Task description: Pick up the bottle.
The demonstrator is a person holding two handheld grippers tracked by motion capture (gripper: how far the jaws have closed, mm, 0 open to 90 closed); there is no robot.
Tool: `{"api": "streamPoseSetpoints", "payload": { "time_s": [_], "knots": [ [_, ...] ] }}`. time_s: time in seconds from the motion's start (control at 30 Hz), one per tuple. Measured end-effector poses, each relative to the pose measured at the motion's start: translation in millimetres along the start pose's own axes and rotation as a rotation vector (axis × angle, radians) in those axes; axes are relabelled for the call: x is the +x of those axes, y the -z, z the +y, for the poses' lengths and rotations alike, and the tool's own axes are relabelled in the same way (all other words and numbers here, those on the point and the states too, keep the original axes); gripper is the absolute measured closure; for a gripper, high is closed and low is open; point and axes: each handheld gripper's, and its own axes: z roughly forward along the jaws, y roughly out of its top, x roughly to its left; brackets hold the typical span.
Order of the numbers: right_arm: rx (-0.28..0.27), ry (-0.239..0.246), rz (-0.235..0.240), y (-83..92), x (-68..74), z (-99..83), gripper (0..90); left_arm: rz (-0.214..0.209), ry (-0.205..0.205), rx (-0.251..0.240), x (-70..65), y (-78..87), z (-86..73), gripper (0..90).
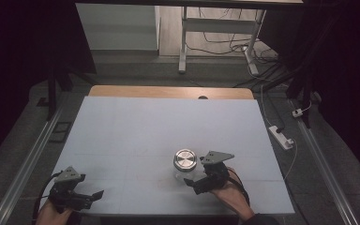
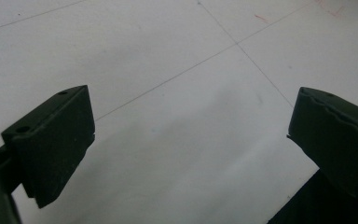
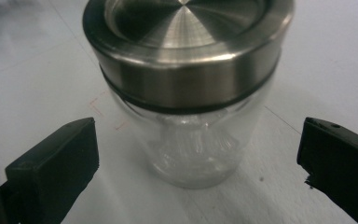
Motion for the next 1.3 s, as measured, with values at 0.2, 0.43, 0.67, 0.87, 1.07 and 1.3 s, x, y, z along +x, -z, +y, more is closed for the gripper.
{"api": "streamPoseSetpoints", "payload": {
  "time_s": [0.2,0.43,0.67,0.87,1.07,1.3],
  "knots": [
    [0.015,0.007,0.028,-12.4,1.0,7.9,0.0,-0.002,-0.001,0.002,0.2,0.0,0.1,1.4],
    [0.032,0.020,0.004,-23.5,2.4,15.0,0.0,-0.005,0.000,0.003,0.4,-0.1,0.1,1.4],
    [0.005,0.041,0.000,-27.6,2.3,17.5,10.2,-0.004,-0.001,0.005,0.3,-0.4,0.2,1.4],
    [-0.006,0.074,-0.006,-26.1,4.2,17.4,14.7,-0.005,-0.002,0.006,0.0,-0.5,0.2,1.4],
    [-0.003,0.081,-0.011,-25.7,4.7,17.9,14.9,-0.005,-0.003,0.007,0.0,-0.7,0.3,1.4],
    [0.002,0.092,-0.020,-23.7,6.5,20.0,15.0,-0.005,-0.003,0.009,0.0,-0.8,0.5,1.4]
  ]
}}
